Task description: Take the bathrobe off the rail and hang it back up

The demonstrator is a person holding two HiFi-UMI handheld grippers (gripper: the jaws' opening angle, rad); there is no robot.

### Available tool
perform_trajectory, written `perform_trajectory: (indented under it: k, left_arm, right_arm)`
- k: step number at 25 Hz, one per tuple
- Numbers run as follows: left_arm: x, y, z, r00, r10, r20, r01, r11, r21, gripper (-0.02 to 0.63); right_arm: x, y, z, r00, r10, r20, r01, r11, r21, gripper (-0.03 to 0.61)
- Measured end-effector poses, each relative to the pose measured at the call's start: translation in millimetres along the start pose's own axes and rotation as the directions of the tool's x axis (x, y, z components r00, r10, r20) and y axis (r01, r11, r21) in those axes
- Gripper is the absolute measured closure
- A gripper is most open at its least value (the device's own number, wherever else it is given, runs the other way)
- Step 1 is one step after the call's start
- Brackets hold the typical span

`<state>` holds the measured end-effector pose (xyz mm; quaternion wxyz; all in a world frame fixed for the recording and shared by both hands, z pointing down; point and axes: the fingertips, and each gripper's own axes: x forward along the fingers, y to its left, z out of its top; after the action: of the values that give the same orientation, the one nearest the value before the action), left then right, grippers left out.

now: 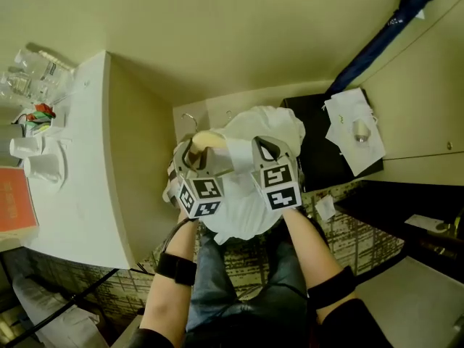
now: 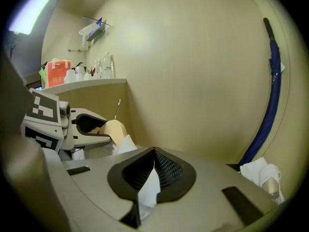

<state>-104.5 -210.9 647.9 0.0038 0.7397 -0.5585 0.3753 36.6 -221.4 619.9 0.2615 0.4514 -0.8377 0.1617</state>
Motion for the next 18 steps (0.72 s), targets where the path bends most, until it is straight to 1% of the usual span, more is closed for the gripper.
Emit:
perform_trajectory:
  k: [2, 4, 8, 11, 15, 18]
  left_arm:
    - [-17, 15, 22, 0.998, 0.047, 0.042, -0.048, 0.998, 0.029, 0.43]
    - [-34, 28, 38, 0.993, 0.089, 0.072, -0.092, 0.995, 0.037, 0.431]
    - [-68, 62, 75, 0.976, 0.164, 0.142, -0.166, 0.986, 0.005, 0.433]
    - [-91, 87, 110, 0.953, 0.21, 0.218, -0.212, 0.977, -0.017, 0.433]
    - [-116, 105, 161, 0.92, 0.24, 0.312, -0.255, 0.967, 0.009, 0.434]
    - [-141, 120, 202, 0.892, 0.264, 0.366, -0.275, 0.961, -0.024, 0.434]
  right_arm:
    - [-13, 0, 26, 0.999, -0.011, 0.037, 0.011, 1.0, -0.015, 0.554]
    - [-25, 1, 50, 0.998, -0.015, 0.067, 0.017, 0.999, -0.03, 0.554]
    - [-51, 9, 97, 0.993, -0.01, 0.12, 0.018, 0.998, -0.067, 0.554]
    - [-68, 14, 130, 0.985, -0.011, 0.171, 0.027, 0.996, -0.089, 0.554]
    - [-92, 14, 170, 0.967, -0.044, 0.252, 0.074, 0.991, -0.108, 0.554]
    - [-112, 12, 198, 0.951, -0.068, 0.303, 0.107, 0.988, -0.115, 0.554]
